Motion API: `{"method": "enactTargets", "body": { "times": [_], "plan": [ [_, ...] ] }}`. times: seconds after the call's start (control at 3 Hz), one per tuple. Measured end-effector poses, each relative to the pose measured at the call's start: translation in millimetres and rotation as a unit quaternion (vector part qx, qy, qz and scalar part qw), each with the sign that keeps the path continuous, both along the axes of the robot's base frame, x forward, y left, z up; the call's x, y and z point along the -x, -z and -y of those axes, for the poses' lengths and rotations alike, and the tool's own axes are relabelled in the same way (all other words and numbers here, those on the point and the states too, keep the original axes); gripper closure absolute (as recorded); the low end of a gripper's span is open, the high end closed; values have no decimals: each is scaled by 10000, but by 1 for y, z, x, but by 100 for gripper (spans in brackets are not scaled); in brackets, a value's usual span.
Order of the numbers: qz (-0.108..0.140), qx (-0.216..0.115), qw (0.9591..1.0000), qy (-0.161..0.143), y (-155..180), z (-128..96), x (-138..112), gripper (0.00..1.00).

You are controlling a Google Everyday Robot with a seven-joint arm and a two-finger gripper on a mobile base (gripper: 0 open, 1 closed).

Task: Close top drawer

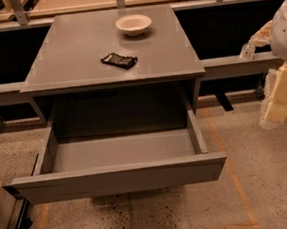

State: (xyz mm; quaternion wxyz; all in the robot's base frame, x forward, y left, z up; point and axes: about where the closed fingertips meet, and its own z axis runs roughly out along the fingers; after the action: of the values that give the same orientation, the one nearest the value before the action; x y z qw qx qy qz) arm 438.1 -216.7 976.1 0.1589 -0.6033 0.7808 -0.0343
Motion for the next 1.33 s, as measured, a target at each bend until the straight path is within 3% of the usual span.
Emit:
{"method": "enactTargets", "body": {
  "times": [0.33, 0.67, 1.0, 1.33],
  "plan": [
    [0, 0, 10000, 0, 0, 0, 0, 0],
    [46, -1, 10000, 2, -2, -1, 0, 13],
    [-175, -220, 9996, -64, 23, -9, 3, 38],
    [-599, -397, 9970, -277, 67, -29, 14, 60]
  ]
}}
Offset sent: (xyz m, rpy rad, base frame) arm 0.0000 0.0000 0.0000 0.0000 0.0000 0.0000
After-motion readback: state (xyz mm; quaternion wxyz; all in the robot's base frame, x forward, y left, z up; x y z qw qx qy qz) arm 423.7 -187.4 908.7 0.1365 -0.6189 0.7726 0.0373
